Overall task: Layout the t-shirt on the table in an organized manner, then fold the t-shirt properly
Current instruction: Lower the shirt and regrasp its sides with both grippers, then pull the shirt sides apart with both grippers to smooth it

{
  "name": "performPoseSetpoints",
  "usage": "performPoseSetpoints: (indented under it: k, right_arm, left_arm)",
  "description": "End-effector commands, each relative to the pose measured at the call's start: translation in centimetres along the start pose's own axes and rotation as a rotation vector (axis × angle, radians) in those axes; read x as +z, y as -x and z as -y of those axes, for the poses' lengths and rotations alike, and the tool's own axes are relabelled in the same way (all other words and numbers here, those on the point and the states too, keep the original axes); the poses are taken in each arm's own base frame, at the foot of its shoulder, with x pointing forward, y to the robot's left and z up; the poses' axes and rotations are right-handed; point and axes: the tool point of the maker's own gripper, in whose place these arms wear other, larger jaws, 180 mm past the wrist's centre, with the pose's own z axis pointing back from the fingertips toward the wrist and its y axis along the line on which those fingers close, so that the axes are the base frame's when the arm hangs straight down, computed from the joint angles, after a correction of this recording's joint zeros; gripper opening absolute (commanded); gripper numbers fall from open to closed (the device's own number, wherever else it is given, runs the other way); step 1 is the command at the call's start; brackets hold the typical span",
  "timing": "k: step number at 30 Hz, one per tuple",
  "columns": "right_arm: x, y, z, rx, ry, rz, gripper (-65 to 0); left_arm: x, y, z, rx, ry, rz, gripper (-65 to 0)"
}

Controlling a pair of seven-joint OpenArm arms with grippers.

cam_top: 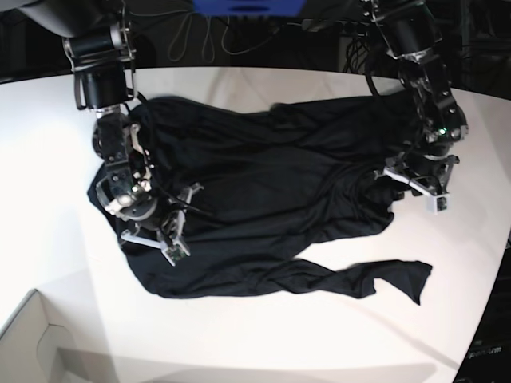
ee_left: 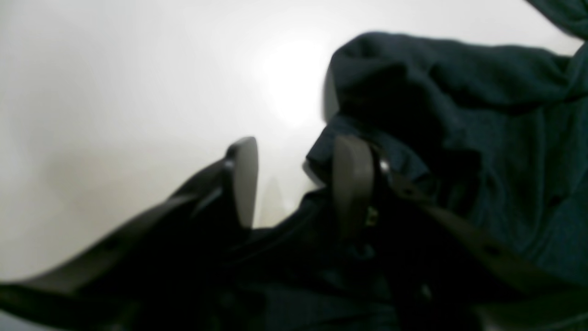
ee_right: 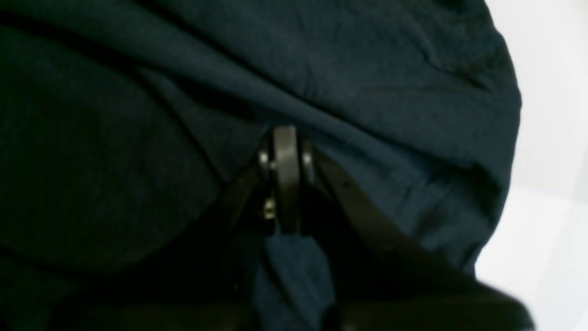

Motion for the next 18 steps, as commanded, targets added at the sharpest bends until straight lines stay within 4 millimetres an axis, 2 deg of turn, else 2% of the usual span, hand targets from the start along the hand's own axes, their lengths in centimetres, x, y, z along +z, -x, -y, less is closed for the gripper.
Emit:
performPoseSetpoints:
  k: [1,7,11,15,17,18]
  right_arm:
    - [0.4,-1.5,0.9,0.003,0.017,0.049,-65.0]
    - [0.4,-1.2,0.9,0.005,0.017,0.041,-65.0]
    - [0.4,-1.2,0.9,0.005,0.017,0.041,-65.0]
    - [0.4,-0.5,0.5,0.002,0.010,0.029,-65.0]
    - [0.4,-0.5,0.5,0.002,0.010,0.029,-65.0]
    - [0.4,-0.4,0.4,0.002,0.009,0.028,-65.0]
  left_arm:
    - [-0.1,-2.1,0.3,-0.006,0.013,0.059,-38.4]
    - [-1.1,-0.4,2.7,-0.047,0.074,0.001,-38.8]
    - [-1.4,-0.8,3.9,-0.060,0.098,0.006,-38.9]
    - [-1.7,-1.5,4.1,-0.059,0.099,0.017,-39.6]
    - [-2.3,-0.6,4.2,-0.043,0.108,-0.012,-44.5]
    - [-2.7,-0.2,4.3,-0.034,0.113,-0.027,-49.3]
